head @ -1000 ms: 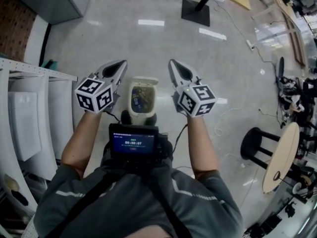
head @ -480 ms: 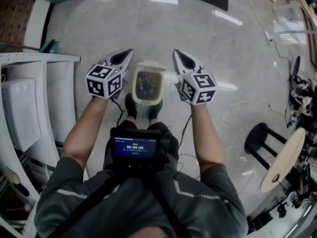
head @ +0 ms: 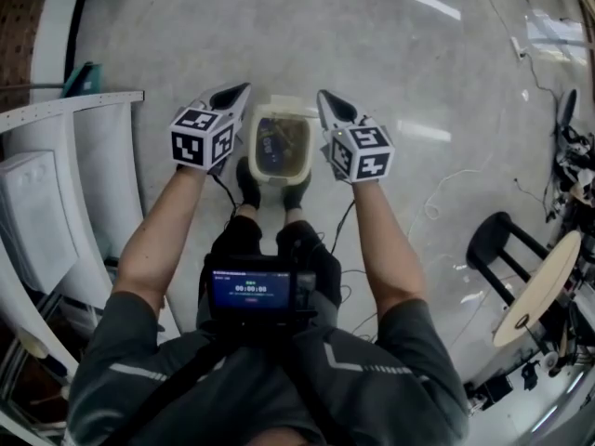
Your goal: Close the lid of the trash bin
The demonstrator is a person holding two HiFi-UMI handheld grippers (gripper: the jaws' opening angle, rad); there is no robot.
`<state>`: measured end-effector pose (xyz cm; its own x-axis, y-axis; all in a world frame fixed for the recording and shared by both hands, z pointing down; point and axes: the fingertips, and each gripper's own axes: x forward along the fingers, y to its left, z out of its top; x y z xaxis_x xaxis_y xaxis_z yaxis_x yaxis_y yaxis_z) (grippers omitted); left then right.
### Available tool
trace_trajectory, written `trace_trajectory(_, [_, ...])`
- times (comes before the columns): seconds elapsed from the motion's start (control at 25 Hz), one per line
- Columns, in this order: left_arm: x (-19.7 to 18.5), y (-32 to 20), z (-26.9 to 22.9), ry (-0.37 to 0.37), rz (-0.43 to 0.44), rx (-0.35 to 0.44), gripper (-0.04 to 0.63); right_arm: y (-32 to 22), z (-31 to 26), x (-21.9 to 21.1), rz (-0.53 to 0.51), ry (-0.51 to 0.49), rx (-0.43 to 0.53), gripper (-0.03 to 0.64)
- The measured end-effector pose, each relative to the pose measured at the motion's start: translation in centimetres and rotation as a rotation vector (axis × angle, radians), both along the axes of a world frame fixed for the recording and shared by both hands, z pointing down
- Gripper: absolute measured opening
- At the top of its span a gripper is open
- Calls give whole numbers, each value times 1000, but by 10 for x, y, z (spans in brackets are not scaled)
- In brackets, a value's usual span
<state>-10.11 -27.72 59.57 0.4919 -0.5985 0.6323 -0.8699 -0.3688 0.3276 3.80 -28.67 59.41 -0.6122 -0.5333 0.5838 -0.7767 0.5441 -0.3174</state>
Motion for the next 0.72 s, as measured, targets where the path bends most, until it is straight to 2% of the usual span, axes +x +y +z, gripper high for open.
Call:
trace_trajectory(0.08, [1, -5, 12, -2, 10, -17, 0, -3, 14, -2, 5, 3, -19, 11])
trace_trajectory(0.28, [-2, -13, 78, -1, 38, -65, 0, -10, 78, -12, 18, 25, -64, 11])
trace_trajectory(0.48, [-5, -10, 119, -11, 19, -142, 0, -4, 110, -19, -4, 51, -102, 11])
trace_trajectory(0.72, [6, 6, 147, -28, 47, -211, 0, 5, 136, -7, 32, 66, -173, 11])
